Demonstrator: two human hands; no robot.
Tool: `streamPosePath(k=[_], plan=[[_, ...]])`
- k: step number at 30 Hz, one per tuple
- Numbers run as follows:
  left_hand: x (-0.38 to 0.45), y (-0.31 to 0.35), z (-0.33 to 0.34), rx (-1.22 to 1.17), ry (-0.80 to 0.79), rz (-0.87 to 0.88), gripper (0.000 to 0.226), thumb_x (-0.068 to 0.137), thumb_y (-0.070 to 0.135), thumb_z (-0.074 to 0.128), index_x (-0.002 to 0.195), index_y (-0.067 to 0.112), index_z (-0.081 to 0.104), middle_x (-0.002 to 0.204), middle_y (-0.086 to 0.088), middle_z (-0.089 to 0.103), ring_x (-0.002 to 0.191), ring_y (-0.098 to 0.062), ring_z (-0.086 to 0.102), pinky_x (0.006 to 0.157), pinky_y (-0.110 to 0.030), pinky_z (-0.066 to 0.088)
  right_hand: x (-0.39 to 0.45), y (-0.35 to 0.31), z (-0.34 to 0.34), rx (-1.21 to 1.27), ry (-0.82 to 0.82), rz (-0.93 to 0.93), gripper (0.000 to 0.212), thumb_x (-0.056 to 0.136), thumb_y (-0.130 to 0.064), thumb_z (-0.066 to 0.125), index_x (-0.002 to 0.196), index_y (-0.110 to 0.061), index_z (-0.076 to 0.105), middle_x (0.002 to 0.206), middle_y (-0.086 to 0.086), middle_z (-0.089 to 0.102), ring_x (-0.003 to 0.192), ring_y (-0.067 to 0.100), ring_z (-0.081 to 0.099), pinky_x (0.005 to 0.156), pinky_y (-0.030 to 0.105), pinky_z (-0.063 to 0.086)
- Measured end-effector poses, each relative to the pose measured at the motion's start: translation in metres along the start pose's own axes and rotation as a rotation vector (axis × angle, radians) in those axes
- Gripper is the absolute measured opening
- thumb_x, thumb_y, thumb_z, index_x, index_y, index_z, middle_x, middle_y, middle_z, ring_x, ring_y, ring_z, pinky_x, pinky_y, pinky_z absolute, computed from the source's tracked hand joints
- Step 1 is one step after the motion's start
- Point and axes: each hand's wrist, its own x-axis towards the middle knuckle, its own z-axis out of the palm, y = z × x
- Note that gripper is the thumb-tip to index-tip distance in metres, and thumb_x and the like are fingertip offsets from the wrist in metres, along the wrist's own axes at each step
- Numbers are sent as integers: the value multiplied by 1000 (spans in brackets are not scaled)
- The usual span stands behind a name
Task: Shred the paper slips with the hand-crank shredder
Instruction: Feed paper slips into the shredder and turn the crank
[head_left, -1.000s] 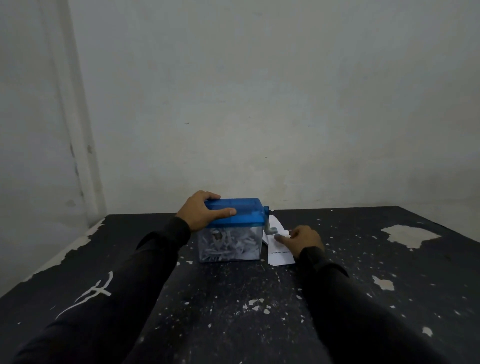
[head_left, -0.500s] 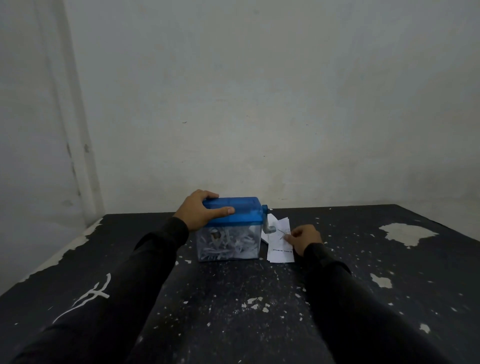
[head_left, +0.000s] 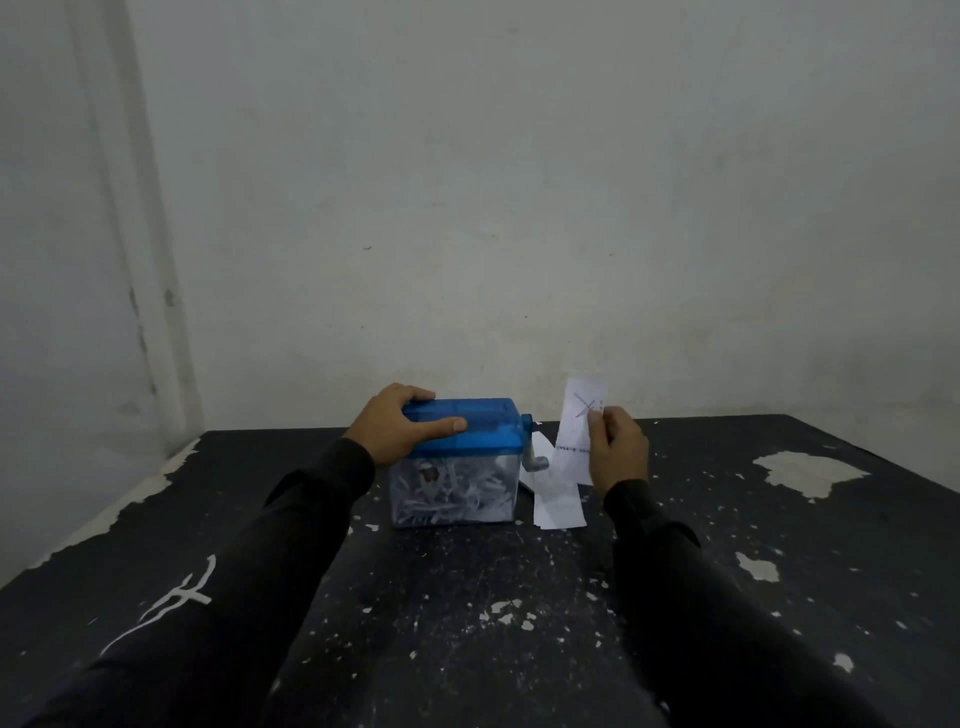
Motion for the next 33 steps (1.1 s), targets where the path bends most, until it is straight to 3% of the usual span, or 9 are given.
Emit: streamPosePath(k=[4, 7, 9, 15, 20, 22, 25, 30, 33], plan=[[2, 2, -3, 51, -41, 11, 87, 64, 72, 76, 132, 18, 62, 128, 1, 59, 111, -12, 57, 90, -22, 43, 9, -38, 3, 148, 80, -171, 15, 105, -30, 52, 105, -17, 60, 78, -4, 63, 68, 15, 61, 57, 22, 45], [4, 5, -7, 140, -67, 58, 92, 66, 72, 74, 138, 17, 58, 134, -1, 60, 117, -14, 56, 97, -25, 43, 11, -62, 8, 253, 32, -212, 23, 104, -31, 55, 124, -21, 51, 74, 7, 67, 64, 19, 65, 52, 27, 50], [5, 8, -9, 138, -59, 96, 86, 67, 68, 79, 137, 22, 57, 131, 2, 62, 118, -12, 56, 100, -28, 44, 12, -79, 12, 285, -2, -245, 19, 103, -29, 57, 118, -23, 47, 73, 11, 66, 63, 20, 65, 52, 30, 49], [8, 42, -8, -305, -67, 177, 40, 90, 34, 78, 122, 24, 56, 102, 0, 77, 101, -15, 71, 91, -32, 55, 15, -120, 45, 275, -107, -314, 10, 100, -14, 59, 99, -8, 67, 90, -2, 65, 80, -4, 60, 66, 10, 46], [13, 34, -15, -268, 21, 229, 17, 94, 5, 70, 105, 18, 69, 103, -5, 75, 96, -20, 73, 83, -29, 57, 12, -134, 70, 270, -327, -315, 21, 99, -8, 58, 118, -7, 66, 111, 9, 66, 88, 30, 68, 72, 36, 57], [15, 26, -20, -230, 88, 204, 18, 94, 2, 69, 97, 19, 74, 99, -2, 76, 94, -15, 72, 88, -29, 57, 11, -136, 70, 246, -396, -349, 32, 97, -6, 60, 128, -9, 61, 112, 7, 65, 90, 26, 67, 76, 36, 58], [15, 16, -24, -278, 130, 139, 15, 90, 2, 74, 93, 16, 68, 91, -8, 77, 90, -20, 74, 86, -35, 60, 9, -132, 59, 180, -414, -358, 48, 94, -14, 66, 140, -20, 51, 111, 0, 64, 93, 12, 64, 76, 19, 53], [8, 13, -23, -397, 106, 13, 38, 90, 9, 77, 120, 18, 56, 95, -5, 78, 87, -15, 76, 74, -28, 60, 4, -108, 38, 16, -386, -289, 30, 93, -23, 71, 121, -15, 64, 111, -1, 62, 87, 0, 54, 82, 27, 47], [9, 11, -21, -386, 74, 16, 27, 91, 10, 75, 117, 12, 66, 103, -2, 76, 93, -14, 75, 77, -23, 61, 3, -95, 28, -32, -398, -230, 34, 91, -35, 72, 119, -16, 65, 113, -2, 62, 97, 8, 57, 81, 22, 46]])
